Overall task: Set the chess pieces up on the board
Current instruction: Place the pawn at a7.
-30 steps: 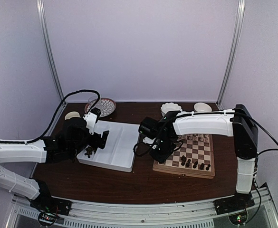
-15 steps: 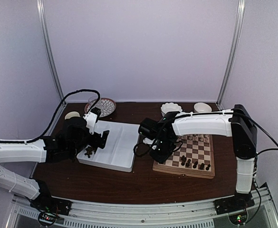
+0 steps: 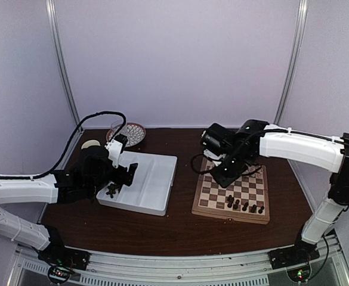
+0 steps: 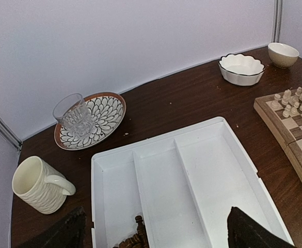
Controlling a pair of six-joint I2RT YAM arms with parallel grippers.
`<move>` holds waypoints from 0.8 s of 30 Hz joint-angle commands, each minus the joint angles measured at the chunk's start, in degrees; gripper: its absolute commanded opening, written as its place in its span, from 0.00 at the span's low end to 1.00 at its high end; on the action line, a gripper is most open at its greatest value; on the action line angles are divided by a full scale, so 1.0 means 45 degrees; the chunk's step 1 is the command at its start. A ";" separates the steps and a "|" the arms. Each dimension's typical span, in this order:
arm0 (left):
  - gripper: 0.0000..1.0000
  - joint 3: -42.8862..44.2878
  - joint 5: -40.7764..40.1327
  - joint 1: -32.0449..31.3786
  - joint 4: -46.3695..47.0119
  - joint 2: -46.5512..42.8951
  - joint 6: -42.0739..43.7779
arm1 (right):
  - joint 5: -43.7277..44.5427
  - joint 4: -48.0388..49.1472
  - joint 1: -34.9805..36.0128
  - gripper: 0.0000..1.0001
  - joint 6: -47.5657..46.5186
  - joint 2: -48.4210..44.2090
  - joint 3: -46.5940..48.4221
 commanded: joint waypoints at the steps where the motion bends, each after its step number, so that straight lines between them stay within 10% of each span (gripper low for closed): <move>1: 0.95 0.0282 0.0270 -0.0032 0.0254 -0.0075 -0.0100 | 0.1081 -0.0633 -0.0679 0.07 0.1220 -0.1714 -0.1476; 24: 0.95 0.0157 0.0547 -0.0110 0.0351 -0.0037 -0.0229 | 0.1158 0.0723 -0.3004 0.01 0.4152 -0.4258 -0.6847</move>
